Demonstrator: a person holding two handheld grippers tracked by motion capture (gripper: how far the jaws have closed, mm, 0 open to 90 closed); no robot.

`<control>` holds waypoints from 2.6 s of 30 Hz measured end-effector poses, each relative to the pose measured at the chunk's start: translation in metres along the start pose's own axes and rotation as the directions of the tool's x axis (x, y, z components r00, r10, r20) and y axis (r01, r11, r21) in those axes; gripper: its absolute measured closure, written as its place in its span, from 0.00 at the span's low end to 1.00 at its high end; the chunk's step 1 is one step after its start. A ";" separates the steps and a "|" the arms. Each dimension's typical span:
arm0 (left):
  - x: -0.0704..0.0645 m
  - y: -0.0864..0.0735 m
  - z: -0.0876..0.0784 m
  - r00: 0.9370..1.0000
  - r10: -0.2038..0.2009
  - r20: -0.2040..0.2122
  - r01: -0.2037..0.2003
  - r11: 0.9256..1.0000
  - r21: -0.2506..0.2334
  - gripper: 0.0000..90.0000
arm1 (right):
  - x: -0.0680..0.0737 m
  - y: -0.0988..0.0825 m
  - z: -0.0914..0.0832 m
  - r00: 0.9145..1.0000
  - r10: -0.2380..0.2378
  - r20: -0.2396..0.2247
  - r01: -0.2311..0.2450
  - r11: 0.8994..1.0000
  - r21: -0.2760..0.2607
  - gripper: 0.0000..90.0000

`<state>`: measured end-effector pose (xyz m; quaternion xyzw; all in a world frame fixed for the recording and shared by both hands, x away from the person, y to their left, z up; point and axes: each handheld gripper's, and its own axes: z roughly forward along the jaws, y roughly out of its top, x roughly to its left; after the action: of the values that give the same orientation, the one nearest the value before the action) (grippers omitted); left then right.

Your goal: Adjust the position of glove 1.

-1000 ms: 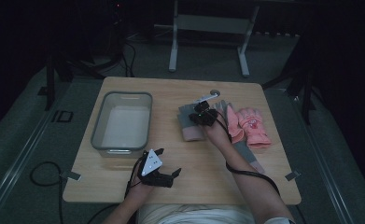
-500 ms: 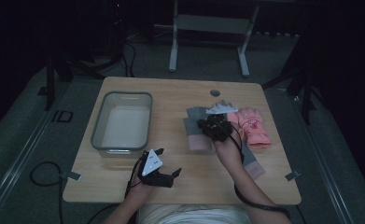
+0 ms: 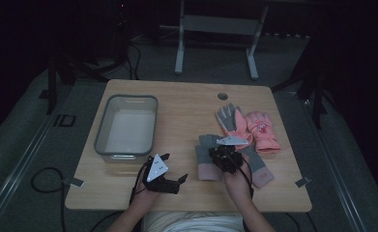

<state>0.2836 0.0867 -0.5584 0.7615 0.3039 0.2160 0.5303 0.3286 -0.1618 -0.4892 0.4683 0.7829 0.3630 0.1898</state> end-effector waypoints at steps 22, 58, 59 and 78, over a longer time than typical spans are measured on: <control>0.000 0.000 0.000 1.000 0.006 0.003 -0.006 1.000 0.000 0.02 | -0.007 -0.029 0.057 0.998 0.053 -0.026 -0.051 0.997 0.062 0.90; -0.001 0.000 0.000 1.000 0.004 -0.014 -0.004 1.000 -0.004 0.02 | -0.165 -0.053 -0.016 0.952 -0.241 -0.186 0.266 0.956 0.126 0.67; -0.001 0.000 0.000 1.000 0.003 -0.014 -0.003 1.000 -0.005 0.02 | -0.165 -0.055 -0.014 0.953 -0.237 -0.191 0.265 0.955 0.136 0.67; -0.001 0.000 0.000 1.000 0.004 -0.016 -0.004 1.000 -0.001 0.02 | -0.153 -0.070 -0.012 0.975 -0.177 -0.135 0.194 0.973 0.128 0.93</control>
<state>0.2828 0.0855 -0.5585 0.7601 0.3064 0.2231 0.5278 0.3538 -0.3206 -0.5401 0.3819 0.8570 0.3158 0.1411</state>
